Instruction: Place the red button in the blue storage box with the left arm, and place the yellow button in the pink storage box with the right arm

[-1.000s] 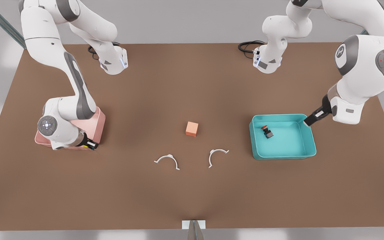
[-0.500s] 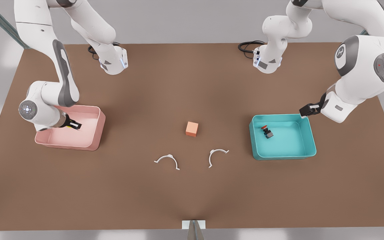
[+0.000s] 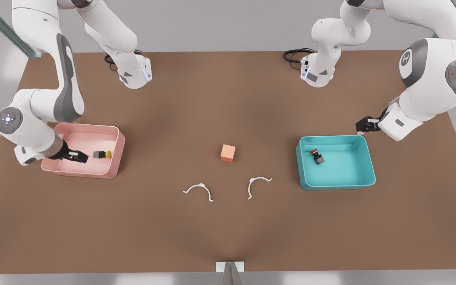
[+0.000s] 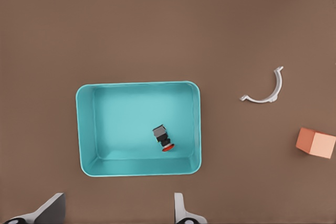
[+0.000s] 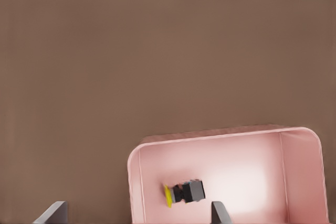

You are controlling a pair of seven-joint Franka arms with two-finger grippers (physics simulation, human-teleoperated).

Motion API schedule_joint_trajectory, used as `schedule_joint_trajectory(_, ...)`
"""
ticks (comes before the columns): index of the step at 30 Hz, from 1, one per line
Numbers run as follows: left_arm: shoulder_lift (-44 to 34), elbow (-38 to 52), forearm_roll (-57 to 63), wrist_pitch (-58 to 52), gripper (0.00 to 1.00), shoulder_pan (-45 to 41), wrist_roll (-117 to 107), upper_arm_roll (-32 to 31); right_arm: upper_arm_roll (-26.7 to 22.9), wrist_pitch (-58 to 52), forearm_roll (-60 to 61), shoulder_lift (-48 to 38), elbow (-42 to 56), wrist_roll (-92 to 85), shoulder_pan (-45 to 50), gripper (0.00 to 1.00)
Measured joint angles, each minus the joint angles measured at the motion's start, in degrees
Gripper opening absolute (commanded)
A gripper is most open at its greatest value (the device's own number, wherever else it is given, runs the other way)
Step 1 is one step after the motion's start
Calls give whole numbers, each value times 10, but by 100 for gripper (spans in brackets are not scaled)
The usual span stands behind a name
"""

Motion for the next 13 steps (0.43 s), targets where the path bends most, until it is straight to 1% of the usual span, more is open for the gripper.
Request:
schedule_joint_trajectory(3, 0, 0, 0, 0, 100, -1, 11, 0, 31, -81, 0, -2, 117, -9, -2, 100)
schedule_joint_trajectory(5, 0, 0, 0, -1, 100, 0, 18, 0, 42, -128, 1, -2, 169, -14, 2, 100)
schedule_joint_trajectory(6, 0, 0, 0, 0, 100, 0, 21, 0, 16, -146, 0, -3, 179, -17, 30, 100)
schedule_joint_trajectory(7, 0, 0, 0, 0, 100, 0, 24, 0, -81, -162, -1, -4, 186, -20, 125, 100)
schedule_joint_trajectory(8, 0, 0, 1, 0, 100, 0, 26, 0, -162, -178, 0, -23, 181, -23, 203, 100)
schedule_joint_trajectory(9, 1, 0, 1, 0, 100, 0, 29, 0, -203, -192, 4, -46, 167, -26, 247, 100)
schedule_joint_trajectory(10, 1, 1, 1, 0, 100, 0, 31, 0, -223, -204, 7, -54, 161, -28, 274, 100)
schedule_joint_trajectory(13, 1, 1, 1, 1, 100, 0, 38, 0, -244, -230, 37, -58, 160, -37, 310, 100)
